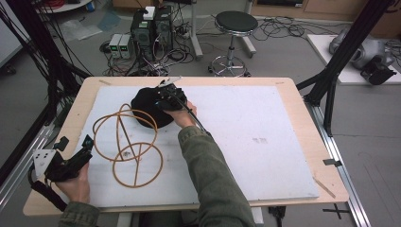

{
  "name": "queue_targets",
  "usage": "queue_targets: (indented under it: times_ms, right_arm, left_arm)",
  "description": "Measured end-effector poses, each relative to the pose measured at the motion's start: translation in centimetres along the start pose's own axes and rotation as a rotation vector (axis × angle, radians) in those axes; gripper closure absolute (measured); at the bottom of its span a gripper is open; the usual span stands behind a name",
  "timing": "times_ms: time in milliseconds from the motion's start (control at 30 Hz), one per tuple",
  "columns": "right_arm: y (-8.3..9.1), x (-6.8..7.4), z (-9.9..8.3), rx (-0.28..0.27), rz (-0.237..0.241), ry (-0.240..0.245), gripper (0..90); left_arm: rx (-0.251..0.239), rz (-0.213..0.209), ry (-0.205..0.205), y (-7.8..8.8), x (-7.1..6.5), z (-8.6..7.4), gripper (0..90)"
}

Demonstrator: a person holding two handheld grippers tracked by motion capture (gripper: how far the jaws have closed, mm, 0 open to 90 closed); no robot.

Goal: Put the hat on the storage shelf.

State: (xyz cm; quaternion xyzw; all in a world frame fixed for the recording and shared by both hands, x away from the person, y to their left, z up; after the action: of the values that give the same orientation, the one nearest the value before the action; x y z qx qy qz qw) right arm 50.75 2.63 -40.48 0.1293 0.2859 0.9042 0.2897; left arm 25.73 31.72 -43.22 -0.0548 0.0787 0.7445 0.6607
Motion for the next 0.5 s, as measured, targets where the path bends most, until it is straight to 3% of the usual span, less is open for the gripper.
queue_targets:
  times_ms: [33,67,100,467,500]
  right_arm:
    - [0.2,-0.2,-0.1,0.026,0.01,-0.051,79.7]
    - [0.2,-0.2,-0.1,0.026,0.01,-0.051,79.7]
    - [0.4,-0.2,-0.2,0.034,0.008,-0.06,87.0]
    - [1.0,-0.3,-0.5,-0.009,0.016,-0.092,87.9]
    - [1.4,-0.3,-0.5,-0.032,0.02,-0.096,87.9]
  left_arm:
    - [0.001,0.005,0.008,0.0,0.2,0.0,18.5]
    - [0.001,0.005,0.008,0.0,0.2,0.0,18.4]
    - [-0.001,0.006,0.013,0.0,0.3,0.0,18.5]
    - [0.003,0.0,-0.005,-0.1,0.1,0.0,18.5]
    - [0.004,0.002,-0.007,-0.1,0.1,-0.1,18.5]
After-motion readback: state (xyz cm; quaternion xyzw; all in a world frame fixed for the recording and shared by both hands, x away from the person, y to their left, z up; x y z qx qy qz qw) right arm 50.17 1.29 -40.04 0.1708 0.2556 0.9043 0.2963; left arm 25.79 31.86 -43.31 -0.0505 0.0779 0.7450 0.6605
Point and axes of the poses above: each handheld gripper's, and its own axes: y roughly backward along the jaws, z roughly out of its top, x roughly to its left, the point moved 1 cm from there along -y, roughly forward along the jaws, and after that the axes turned 7 degrees about z, right-handed, at the moved point
